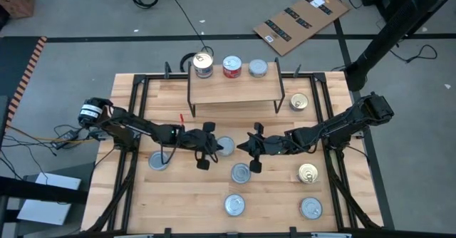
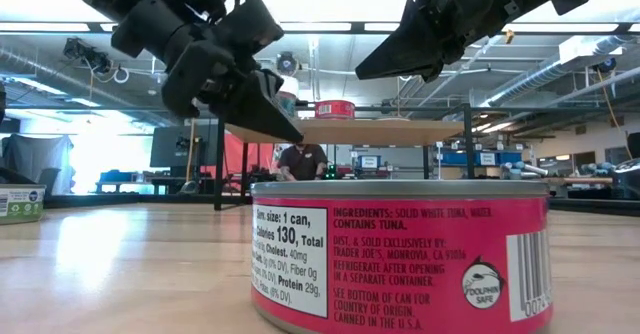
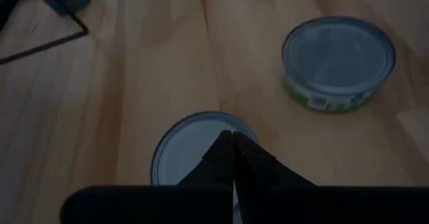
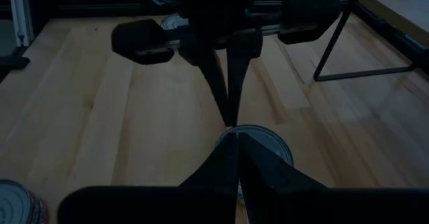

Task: Stack canned seafood by type on shelf
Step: Stack the green tuna can on top of the other green tuna can on the shelf

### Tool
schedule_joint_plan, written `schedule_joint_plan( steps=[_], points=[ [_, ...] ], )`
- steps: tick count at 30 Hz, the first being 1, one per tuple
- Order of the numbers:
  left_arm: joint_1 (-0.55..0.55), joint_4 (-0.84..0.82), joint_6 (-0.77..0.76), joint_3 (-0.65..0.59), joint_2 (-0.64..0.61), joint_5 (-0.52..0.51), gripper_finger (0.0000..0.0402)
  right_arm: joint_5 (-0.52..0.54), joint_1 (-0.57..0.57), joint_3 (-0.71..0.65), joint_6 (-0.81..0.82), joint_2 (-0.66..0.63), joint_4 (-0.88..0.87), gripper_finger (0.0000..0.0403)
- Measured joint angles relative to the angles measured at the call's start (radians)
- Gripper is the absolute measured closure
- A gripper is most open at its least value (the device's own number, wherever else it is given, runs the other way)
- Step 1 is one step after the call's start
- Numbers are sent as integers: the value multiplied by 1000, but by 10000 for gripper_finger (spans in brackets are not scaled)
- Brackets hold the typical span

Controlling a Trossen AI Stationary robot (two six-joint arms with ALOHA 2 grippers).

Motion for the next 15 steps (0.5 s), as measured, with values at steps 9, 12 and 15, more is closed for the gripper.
schedule_joint_plan(
  steps=[9,12,15],
  points=[
    [0,-283,8,75,-11,3,399,0,0,0,0,0,5,382],
    [0,-444,14,134,-11,-11,399,0,0,0,0,0,7,382],
    [0,-568,21,193,-11,-37,399,0,0,0,0,0,7,382]
  ],
)
